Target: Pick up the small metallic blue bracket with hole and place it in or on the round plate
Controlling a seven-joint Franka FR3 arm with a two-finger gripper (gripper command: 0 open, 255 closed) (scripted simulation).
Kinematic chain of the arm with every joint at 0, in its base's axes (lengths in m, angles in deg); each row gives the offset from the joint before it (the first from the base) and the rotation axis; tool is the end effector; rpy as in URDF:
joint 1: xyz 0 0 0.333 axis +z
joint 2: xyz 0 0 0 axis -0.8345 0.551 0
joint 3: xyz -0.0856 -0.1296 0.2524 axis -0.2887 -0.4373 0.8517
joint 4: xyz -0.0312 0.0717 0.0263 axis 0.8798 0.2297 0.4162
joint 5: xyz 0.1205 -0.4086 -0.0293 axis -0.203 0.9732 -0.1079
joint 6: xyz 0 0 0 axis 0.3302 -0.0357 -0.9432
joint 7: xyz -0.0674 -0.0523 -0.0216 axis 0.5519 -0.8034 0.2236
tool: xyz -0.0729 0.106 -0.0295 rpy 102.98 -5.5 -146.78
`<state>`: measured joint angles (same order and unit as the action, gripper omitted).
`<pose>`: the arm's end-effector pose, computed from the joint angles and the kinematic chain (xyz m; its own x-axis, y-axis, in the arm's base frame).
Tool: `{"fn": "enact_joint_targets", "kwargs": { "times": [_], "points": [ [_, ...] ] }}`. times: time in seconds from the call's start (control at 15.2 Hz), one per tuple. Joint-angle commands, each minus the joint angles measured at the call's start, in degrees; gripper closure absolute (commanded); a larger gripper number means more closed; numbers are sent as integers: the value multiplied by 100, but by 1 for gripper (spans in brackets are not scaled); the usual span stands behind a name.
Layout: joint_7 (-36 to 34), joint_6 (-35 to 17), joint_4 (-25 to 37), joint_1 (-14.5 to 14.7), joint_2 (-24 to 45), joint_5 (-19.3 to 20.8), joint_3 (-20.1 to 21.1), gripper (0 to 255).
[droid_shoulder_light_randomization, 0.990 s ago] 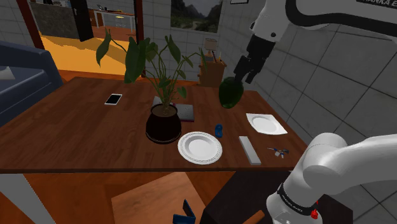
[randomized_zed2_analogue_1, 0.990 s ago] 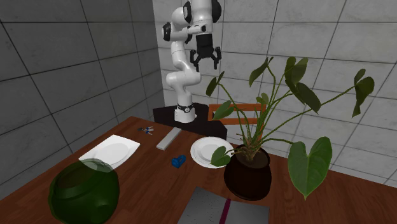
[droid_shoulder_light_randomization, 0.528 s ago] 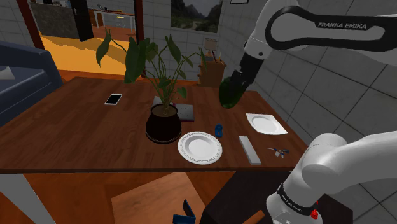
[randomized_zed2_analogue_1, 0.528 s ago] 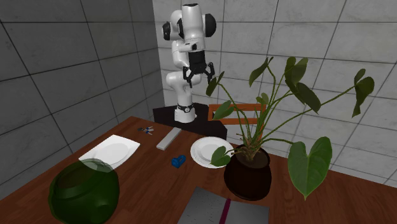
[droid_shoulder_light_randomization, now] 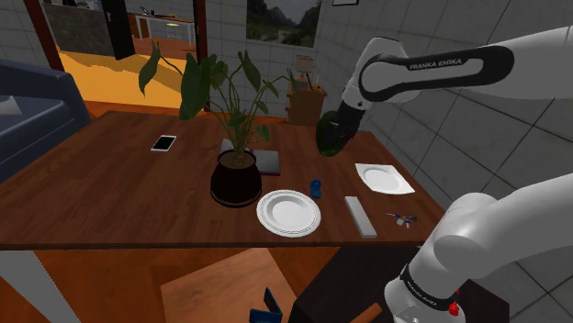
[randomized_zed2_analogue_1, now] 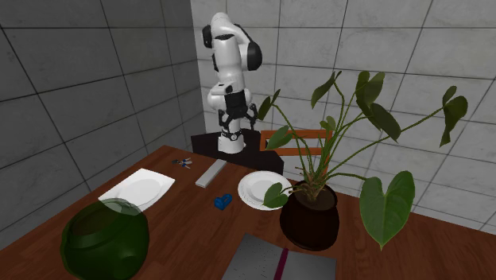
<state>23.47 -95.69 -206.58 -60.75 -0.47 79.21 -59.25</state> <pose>0.4300 -0.0747 0.4280 0.9792 -0.1589 0.1262 -0.1430 -0.9816 -0.1265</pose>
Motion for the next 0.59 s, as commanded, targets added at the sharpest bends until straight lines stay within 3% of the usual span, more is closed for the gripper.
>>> {"fn": "enact_joint_targets", "kwargs": {
  "times": [0.0, 0.53],
  "points": [
    [146, -371, -78, -38, 304, -34, -148, 0],
    [910, -1689, -39, -44, 1792, -513, -757, 0]
  ]
}}
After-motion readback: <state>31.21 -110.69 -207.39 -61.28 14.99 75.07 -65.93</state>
